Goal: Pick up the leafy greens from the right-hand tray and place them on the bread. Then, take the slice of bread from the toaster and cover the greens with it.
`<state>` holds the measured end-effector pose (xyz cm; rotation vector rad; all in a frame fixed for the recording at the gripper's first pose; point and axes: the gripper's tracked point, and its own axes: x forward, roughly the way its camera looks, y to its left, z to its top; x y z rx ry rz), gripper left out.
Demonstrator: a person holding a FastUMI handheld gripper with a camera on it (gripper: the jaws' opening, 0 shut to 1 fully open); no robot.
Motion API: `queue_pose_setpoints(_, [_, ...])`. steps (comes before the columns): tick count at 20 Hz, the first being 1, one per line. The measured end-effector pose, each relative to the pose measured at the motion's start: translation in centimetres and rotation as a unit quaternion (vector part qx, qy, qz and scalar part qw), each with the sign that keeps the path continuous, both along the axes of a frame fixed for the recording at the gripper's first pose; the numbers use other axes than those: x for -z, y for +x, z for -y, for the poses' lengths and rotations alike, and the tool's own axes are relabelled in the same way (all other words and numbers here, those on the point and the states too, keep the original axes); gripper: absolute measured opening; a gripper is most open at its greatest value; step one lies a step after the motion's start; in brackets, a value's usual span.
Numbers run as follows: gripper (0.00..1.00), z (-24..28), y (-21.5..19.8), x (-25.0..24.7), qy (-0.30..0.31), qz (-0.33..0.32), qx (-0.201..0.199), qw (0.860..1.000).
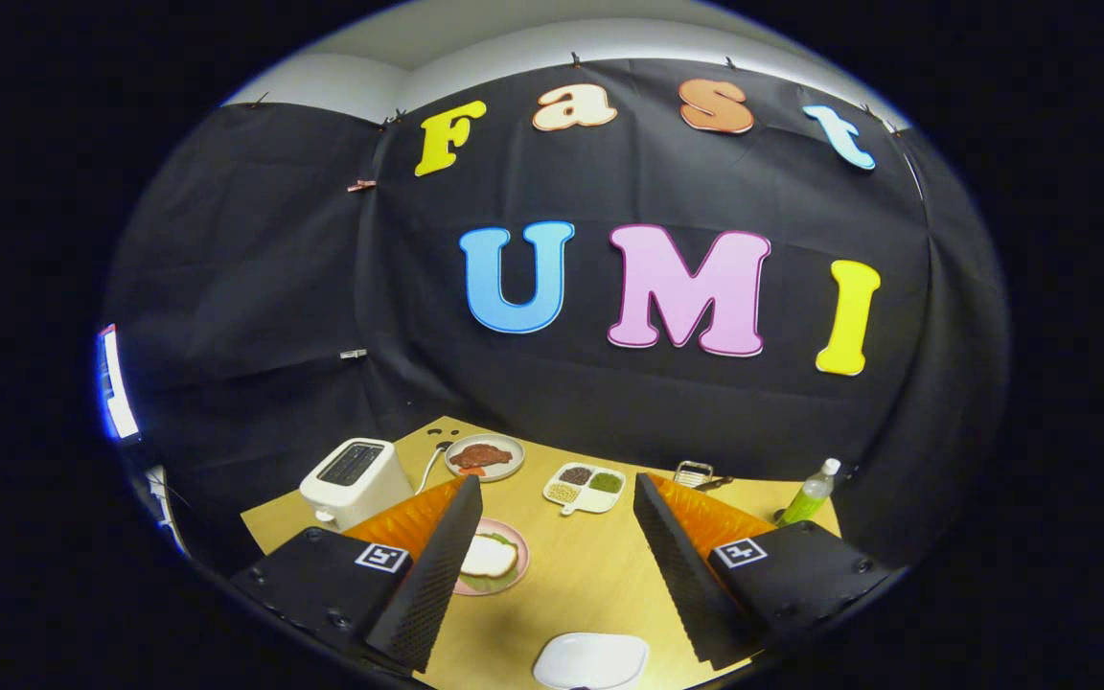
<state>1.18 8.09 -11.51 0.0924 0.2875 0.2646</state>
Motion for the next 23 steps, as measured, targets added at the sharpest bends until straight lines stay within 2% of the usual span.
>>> queue_pose_setpoints(10, [0.99,3.6,-3.8,0.1,0.023,0.001,0.012,1.000])
queue_pose_setpoints(23, [0.99,4.0,-3.6,0.4,0.014,0.000,0.017,1.000])
